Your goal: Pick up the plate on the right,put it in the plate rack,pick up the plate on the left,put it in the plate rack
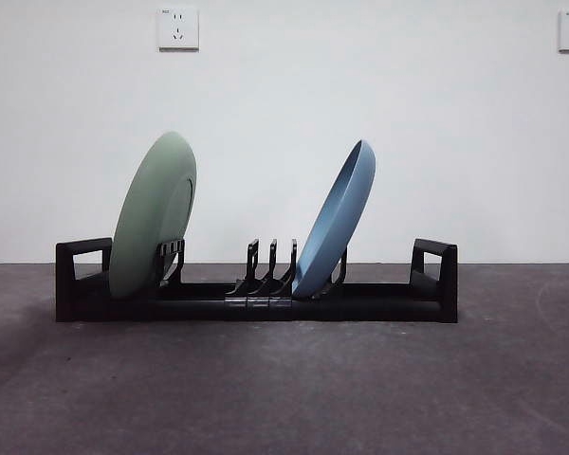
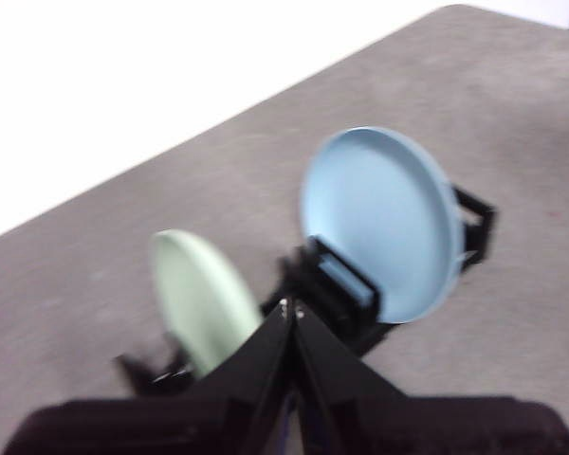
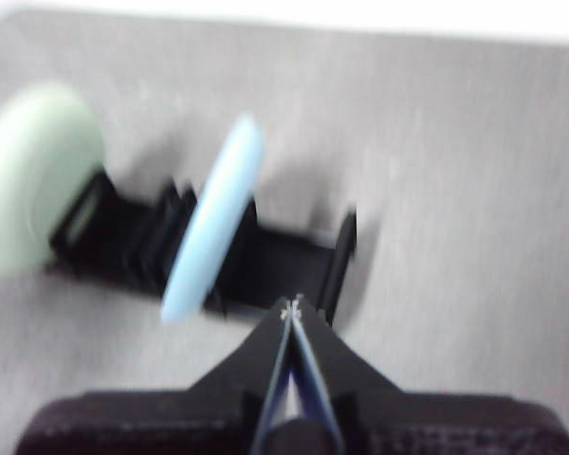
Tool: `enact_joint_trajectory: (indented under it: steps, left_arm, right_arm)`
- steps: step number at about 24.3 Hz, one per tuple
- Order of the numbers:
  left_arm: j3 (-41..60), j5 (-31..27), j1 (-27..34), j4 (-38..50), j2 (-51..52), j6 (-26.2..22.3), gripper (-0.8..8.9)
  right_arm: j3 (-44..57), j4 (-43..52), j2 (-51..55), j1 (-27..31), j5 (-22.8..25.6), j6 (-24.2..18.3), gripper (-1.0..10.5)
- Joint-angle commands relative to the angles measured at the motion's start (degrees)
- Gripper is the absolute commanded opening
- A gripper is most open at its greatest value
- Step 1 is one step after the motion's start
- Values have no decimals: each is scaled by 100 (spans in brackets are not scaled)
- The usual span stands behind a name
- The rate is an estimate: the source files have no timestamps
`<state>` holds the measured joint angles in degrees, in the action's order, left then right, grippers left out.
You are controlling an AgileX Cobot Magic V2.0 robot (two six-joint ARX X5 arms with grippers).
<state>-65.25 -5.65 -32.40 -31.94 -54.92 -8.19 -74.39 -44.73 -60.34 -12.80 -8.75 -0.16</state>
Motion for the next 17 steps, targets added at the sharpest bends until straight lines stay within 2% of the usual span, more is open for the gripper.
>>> enact_joint_trajectory:
  steps: [1, 5, 8, 17]
  left_arm:
    - [42, -103, 160, -122, 345, -109, -8]
    - [267, -192, 330, -170, 887, -109, -8]
    - [1049, -190, 367, 125, 1484, -83, -8]
    - [2771, -186, 365, 817, 2868, 92, -8]
  right_arm:
    - [579, 643, 608, -13, 20, -72, -16]
    - [1882, 1639, 1755, -13, 339, 28, -16]
    - [2765, 1904, 2494, -13, 339, 101, -16]
    - [3600, 1862, 3517, -13, 341, 173, -12]
